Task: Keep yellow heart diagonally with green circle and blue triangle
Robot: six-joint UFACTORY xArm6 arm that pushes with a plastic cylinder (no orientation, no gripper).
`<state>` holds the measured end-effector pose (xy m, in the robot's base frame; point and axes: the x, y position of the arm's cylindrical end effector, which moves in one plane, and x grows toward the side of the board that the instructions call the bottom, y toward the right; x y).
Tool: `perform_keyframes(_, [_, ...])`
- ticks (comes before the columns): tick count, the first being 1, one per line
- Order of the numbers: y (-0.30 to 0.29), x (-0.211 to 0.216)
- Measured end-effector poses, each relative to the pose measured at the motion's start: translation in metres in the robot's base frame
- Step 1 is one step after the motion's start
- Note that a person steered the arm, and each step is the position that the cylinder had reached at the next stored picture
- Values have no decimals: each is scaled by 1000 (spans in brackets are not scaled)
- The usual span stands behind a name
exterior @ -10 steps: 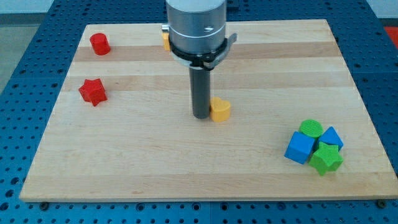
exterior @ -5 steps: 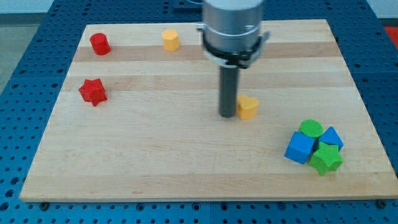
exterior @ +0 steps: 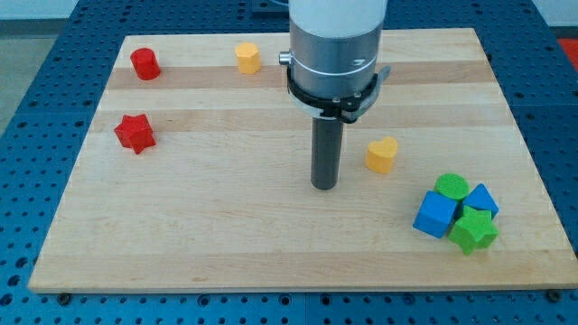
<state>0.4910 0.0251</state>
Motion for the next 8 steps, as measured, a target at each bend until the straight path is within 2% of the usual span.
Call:
perform_keyframes(1, [13,-62])
perform_keyframes(3, [37,-71])
perform_keyframes(4, [55,-38])
perform_keyframes(5, [56,-31])
perform_keyframes(7, [93,52])
perform_keyframes(8, [52,31])
